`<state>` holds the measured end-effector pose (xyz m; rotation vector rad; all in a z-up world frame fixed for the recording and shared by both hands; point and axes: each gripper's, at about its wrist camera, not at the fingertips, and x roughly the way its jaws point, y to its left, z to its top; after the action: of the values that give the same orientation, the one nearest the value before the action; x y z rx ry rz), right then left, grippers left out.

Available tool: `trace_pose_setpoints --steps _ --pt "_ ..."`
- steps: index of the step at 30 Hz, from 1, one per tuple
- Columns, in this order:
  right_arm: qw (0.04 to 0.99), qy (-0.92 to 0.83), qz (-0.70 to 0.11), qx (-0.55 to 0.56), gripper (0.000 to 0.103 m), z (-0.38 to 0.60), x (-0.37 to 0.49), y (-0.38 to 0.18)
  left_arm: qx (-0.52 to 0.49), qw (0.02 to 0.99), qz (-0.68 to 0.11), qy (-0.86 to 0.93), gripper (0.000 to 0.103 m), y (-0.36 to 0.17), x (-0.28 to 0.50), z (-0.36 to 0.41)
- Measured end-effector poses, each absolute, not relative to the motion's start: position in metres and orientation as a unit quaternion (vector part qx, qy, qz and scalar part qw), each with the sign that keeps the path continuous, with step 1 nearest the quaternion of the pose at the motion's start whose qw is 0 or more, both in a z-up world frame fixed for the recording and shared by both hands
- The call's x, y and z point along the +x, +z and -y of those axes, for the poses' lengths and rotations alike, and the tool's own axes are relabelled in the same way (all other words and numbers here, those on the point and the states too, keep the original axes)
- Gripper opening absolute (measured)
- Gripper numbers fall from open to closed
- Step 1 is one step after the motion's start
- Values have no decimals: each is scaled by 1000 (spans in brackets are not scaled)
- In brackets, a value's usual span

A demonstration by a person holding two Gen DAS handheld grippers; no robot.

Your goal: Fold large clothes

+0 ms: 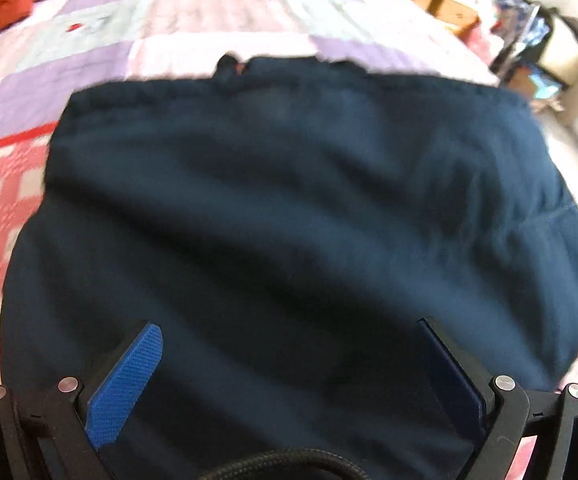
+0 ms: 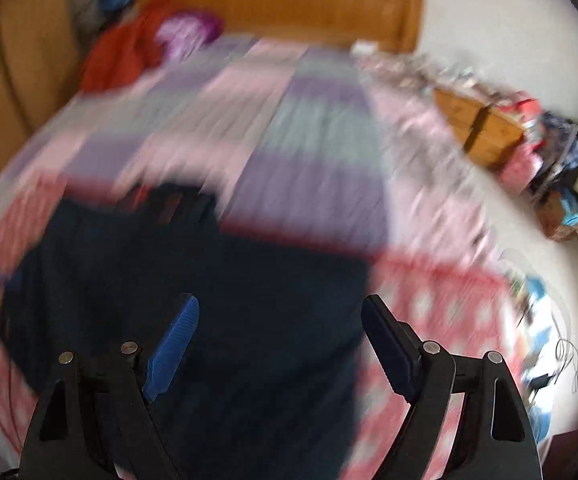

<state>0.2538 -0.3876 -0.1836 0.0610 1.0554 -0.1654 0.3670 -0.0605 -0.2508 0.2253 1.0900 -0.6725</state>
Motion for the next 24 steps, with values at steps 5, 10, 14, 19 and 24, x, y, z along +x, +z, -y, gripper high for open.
trace_pose_setpoints --steps 5,10,14,19,24 --pt "812 -93 -575 36 87 334 254 -281 108 799 -526 -270 103 -300 393 66" --pt "817 -134 -559 31 103 365 342 -304 139 817 -491 -269 103 -304 449 112" --pt "822 -147 -548 48 103 392 389 -300 134 821 -482 -274 103 -297 491 133" --pt "847 -143 -510 44 101 388 375 -275 82 835 -476 -264 103 -273 502 124" --pt "881 -86 -465 6 100 328 338 -252 80 849 -434 -289 103 -258 460 117"
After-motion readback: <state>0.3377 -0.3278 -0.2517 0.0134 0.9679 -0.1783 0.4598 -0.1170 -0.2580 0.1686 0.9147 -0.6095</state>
